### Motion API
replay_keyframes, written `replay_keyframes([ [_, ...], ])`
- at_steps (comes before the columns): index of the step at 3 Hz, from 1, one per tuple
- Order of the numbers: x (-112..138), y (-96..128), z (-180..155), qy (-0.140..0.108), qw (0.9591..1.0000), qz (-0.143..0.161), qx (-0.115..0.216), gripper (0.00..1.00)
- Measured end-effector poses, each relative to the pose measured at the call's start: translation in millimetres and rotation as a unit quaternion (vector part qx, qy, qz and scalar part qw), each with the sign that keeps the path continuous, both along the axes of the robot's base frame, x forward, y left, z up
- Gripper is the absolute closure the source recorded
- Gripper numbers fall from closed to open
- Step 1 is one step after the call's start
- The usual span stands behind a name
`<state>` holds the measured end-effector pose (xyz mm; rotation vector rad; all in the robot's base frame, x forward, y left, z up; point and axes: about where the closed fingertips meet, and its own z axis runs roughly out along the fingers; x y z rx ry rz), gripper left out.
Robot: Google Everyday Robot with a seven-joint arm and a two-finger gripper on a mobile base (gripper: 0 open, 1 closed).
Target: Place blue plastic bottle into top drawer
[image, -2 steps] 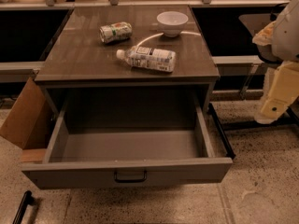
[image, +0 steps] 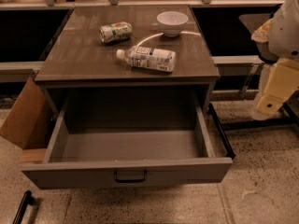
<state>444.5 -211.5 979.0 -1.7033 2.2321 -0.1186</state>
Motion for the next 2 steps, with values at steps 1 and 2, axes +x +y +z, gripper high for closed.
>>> replay_keyframes([
  [1,33,20,4,-0.019,0.9993,-0.009,0.031,0.00],
  [2,84,60,-1,-0.024,0.9971,0.006,0.072,0.00],
])
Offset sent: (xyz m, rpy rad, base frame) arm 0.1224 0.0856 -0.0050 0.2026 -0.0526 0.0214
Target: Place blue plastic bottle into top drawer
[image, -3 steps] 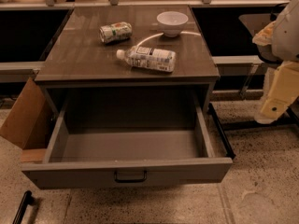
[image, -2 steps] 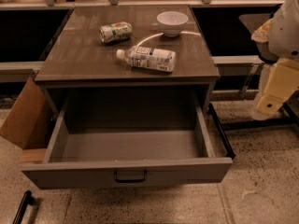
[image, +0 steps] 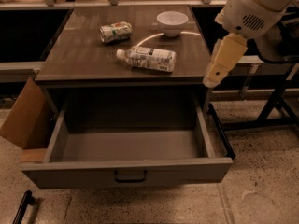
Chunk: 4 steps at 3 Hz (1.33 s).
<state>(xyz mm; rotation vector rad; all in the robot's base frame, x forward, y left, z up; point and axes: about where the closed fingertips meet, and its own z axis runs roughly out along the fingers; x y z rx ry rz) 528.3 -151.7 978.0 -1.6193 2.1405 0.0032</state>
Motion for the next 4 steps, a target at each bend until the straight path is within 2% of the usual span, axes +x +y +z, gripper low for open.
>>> replay_keyframes([
  [1,29,30,-15,0.012,0.9990,0.025,0.035,0.00],
  [2,55,53,-42,0.042,0.9935,0.065,0.083,0.00],
  [3,56,53,-43,0.042,0.9935,0.065,0.083,0.00],
  [4,81,59,-54,0.034,0.9916,0.056,0.111,0.00],
])
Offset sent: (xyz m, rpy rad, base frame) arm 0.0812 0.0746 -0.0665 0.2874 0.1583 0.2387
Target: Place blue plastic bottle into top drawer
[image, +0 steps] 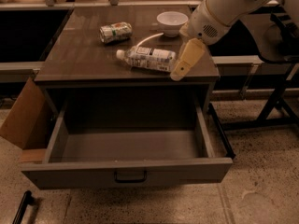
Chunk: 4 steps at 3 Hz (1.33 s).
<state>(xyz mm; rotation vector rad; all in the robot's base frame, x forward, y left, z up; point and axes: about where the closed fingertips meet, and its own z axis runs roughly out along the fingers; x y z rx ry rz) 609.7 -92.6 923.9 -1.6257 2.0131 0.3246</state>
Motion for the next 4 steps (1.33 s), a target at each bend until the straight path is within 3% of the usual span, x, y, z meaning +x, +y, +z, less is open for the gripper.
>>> replay_keyframes([
  [2,61,19,-23,-0.009,0.9982,-0.026,0.053,0.00],
  [4,93,43,-55,0.019,0.9980,-0.036,0.049,0.00],
])
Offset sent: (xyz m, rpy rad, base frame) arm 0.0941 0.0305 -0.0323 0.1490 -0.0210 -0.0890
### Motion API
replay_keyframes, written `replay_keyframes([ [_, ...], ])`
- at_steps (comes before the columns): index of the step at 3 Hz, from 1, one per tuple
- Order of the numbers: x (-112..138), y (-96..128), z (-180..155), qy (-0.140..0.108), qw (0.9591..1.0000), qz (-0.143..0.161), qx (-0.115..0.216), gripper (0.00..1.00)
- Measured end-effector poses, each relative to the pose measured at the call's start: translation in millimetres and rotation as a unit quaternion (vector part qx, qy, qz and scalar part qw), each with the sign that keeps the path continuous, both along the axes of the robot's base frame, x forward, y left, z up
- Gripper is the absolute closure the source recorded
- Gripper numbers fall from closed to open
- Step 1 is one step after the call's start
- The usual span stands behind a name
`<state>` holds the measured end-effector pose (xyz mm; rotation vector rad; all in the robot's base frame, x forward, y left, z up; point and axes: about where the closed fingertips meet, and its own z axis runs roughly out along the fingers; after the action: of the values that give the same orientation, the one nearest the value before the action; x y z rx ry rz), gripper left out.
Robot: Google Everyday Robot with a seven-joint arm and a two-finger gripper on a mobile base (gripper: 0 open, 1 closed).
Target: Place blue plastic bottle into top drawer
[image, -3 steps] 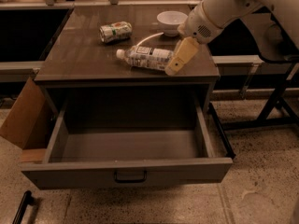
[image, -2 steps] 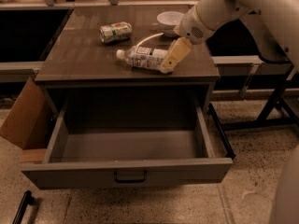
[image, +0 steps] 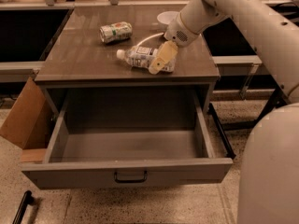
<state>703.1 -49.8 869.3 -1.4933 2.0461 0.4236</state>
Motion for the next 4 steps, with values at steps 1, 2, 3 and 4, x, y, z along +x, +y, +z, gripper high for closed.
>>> replay_keyframes([
  [1,6,12,-14,0.011,0.9998,-0.002,-0.014,0.15],
  [2,11,21,-23,0.018,0.9996,-0.003,-0.024,0.38],
  [3,8,31,-19,0.005,0.9997,0.006,-0.022,0.69],
  [4,-19,29,7,-0.030,0.9995,0.010,-0.005,0.93],
])
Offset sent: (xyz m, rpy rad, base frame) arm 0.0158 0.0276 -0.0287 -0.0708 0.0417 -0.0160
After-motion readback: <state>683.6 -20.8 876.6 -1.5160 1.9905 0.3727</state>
